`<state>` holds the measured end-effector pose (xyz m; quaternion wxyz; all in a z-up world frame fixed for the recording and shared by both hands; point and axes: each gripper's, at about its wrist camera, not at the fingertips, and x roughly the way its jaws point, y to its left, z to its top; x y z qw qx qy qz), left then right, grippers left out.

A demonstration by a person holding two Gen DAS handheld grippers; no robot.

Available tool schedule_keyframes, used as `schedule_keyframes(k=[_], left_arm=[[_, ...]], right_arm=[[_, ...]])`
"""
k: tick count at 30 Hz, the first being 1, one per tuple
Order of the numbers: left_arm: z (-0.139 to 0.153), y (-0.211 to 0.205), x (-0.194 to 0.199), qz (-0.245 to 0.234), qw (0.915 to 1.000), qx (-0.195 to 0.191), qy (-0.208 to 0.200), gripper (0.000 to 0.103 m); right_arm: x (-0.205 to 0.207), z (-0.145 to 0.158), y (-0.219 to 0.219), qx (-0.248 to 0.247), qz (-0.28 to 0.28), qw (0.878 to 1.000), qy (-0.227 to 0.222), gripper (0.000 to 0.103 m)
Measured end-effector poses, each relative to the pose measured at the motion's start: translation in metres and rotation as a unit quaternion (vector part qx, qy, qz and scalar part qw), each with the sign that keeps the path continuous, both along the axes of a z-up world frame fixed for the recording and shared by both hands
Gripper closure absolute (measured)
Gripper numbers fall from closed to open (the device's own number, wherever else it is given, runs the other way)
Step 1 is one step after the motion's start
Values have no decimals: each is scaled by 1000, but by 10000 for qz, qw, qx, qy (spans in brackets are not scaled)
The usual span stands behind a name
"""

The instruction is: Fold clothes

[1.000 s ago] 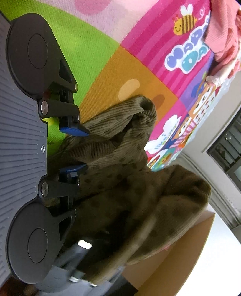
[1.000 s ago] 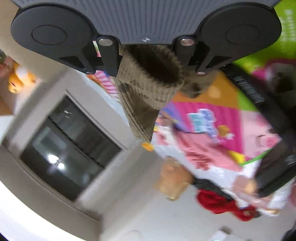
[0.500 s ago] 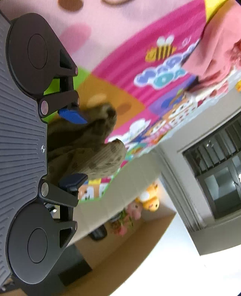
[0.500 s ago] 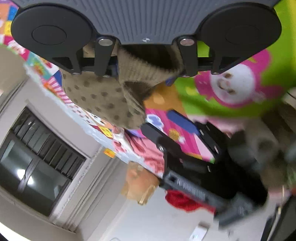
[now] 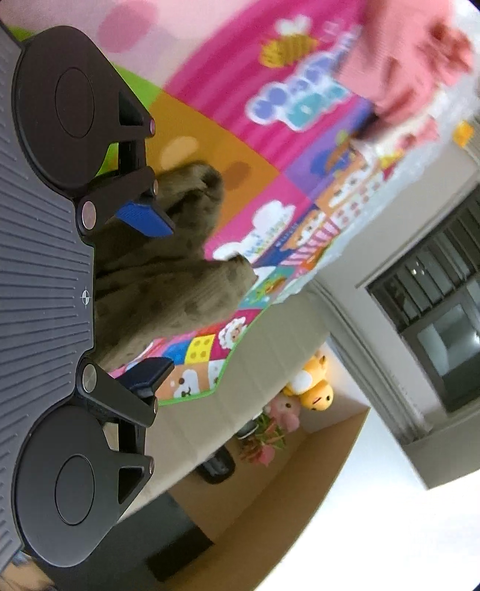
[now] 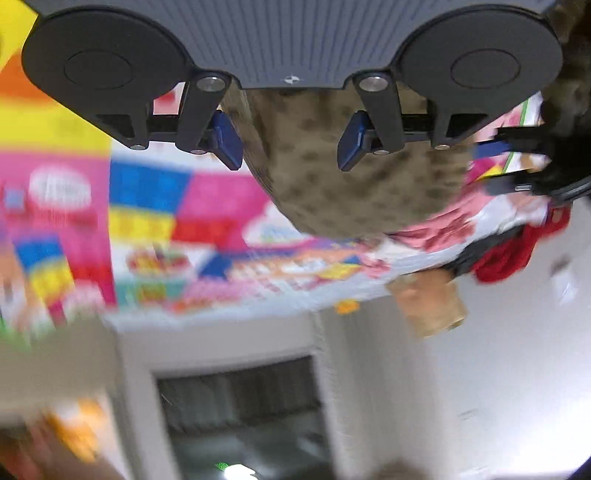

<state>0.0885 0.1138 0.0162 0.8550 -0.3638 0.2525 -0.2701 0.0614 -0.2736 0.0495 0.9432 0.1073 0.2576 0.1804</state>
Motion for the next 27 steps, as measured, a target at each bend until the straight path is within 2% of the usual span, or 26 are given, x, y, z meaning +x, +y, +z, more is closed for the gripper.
schedule_keyframes(k=[1, 2, 3, 4, 5, 8, 11, 13, 15, 18, 21, 22, 23, 24, 25, 26, 27], left_arm=[[7, -1, -1, -2, 9999, 90, -99, 21], [15, -3, -2, -3, 9996, 181, -198, 19], [21, -4, -1, -10, 9994, 206, -271, 18], [26, -5, -1, 6, 9992, 235, -324, 17], [32, -6, 0, 25, 9989, 266, -376, 16], [50, -9, 1, 73, 9979, 328, -549, 14], [68, -19, 3, -135, 9958, 274, -863, 8], [72, -38, 10, -384, 9941, 315, -961, 8], [75, -57, 17, -635, 9918, 360, -1052, 7], [58, -88, 37, -796, 9904, 823, -780, 9], [30, -102, 49, -598, 9851, 1595, -232, 17], [20, -100, 48, -504, 9841, 1700, -22, 18], [10, -97, 48, -409, 9828, 1789, 188, 18], [2, -92, 46, -347, 9830, 1777, 298, 18], [-4, -87, 44, -310, 9835, 1741, 372, 18], [-8, -84, 40, -289, 9840, 1710, 412, 18], [-9, -83, 38, -282, 9838, 1722, 400, 18]], right_arm=[[7, -11, -1, 222, -45, 9996, 146, 46], [12, -19, -1, 454, -12, 9986, 273, 55], [16, -20, 2, 619, 123, 9975, 314, 66], [20, -17, 7, 738, 300, 9964, 298, 87], [24, -14, 13, 857, 477, 9948, 282, 95], [10, 17, 23, 686, 856, 9933, -358, 97], [-5, 30, 13, 528, 978, 9922, -558, 101], [-11, 18, 6, 369, 882, 9947, -387, 101], [-9, -8, 0, 219, 644, 9977, 10, 101], [-7, -38, -3, 2, 484, 9975, 514, 101], [-11, -52, 0, -501, 412, 9960, 613, 100], [-13, -49, 0, -632, 393, 9958, 526, 96], [-15, -45, 1, -742, 370, 9956, 430, 81], [-15, -38, 2, -796, 354, 9958, 294, 72], [-13, -30, 4, -809, 343, 9960, 129, 44], [-12, -21, 6, -789, 361, 9962, -48, 26], [-9, -12, 10, -743, 427, 9961, -230, 24]])
